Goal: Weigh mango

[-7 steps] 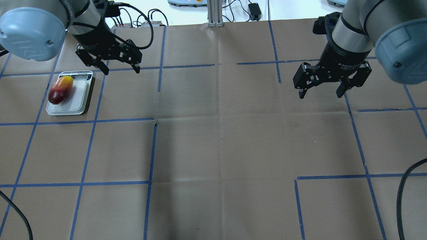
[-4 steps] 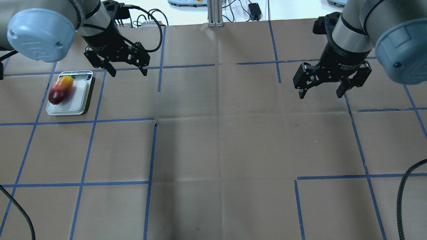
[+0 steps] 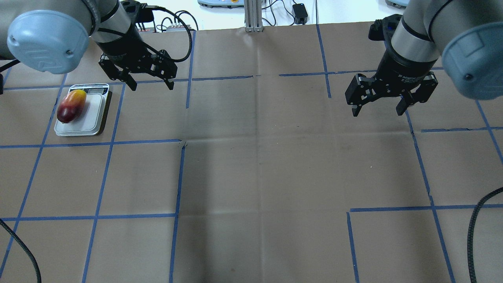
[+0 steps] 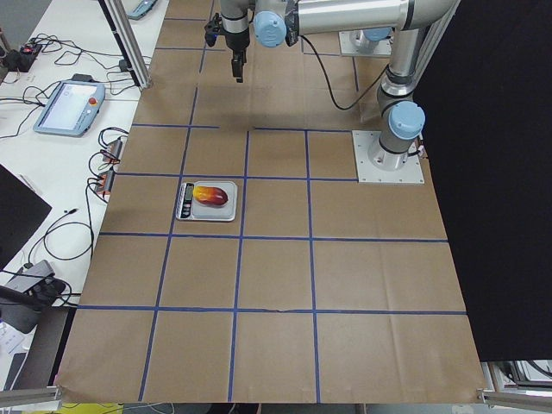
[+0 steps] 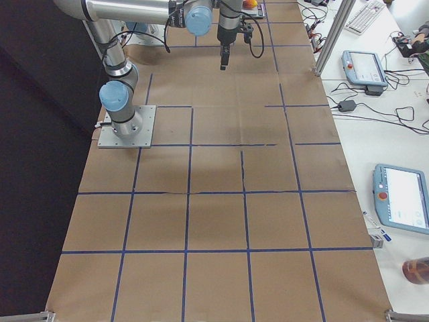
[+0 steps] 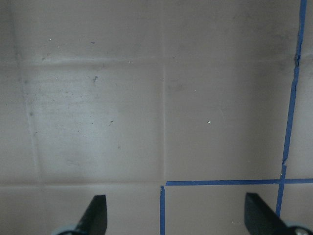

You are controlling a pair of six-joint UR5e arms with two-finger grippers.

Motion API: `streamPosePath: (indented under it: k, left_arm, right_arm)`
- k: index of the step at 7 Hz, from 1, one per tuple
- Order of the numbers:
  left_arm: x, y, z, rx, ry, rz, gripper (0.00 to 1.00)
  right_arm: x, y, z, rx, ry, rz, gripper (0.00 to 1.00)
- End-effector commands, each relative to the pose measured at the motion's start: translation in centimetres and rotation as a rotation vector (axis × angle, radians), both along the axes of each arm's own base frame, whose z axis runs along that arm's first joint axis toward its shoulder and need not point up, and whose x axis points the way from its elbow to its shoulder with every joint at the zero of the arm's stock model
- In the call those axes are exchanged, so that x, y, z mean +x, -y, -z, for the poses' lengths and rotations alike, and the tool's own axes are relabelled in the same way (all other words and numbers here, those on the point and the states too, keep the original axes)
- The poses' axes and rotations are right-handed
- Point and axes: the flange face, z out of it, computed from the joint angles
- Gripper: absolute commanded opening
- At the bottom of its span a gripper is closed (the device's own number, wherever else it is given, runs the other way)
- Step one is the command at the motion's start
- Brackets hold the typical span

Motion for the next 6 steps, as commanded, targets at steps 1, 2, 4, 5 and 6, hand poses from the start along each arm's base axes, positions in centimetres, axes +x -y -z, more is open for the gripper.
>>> streamPosePath:
  k: [1,2,4,5,6]
  left_arm:
    - [-0.01,-0.18,0.03,0.001,0.000,0.000,1.00]
    - [-0.01,-0.42,0.14,0.004,0.000,0.000,1.00]
    - [-0.01,-0.53,0.05,0.003,0.000,0.002,1.00]
    - [-0.01,-0.68,-0.13,0.000,0.000,0.002,1.00]
    - [-0.01,-0.70,-0.29,-0.003,0.000,0.000,1.00]
  right_arm:
    - [0.00,0.00,0.00,0.000,0.000,0.000,1.00]
    - [0.00,0.00,0.00,0.000,0.000,0.000,1.00]
    - [0.00,0.00,0.00,0.000,0.000,0.000,1.00]
    - [0.00,0.00,0.00,0.000,0.000,0.000,1.00]
    - [0.00,0.00,0.00,0.000,0.000,0.000,1.00]
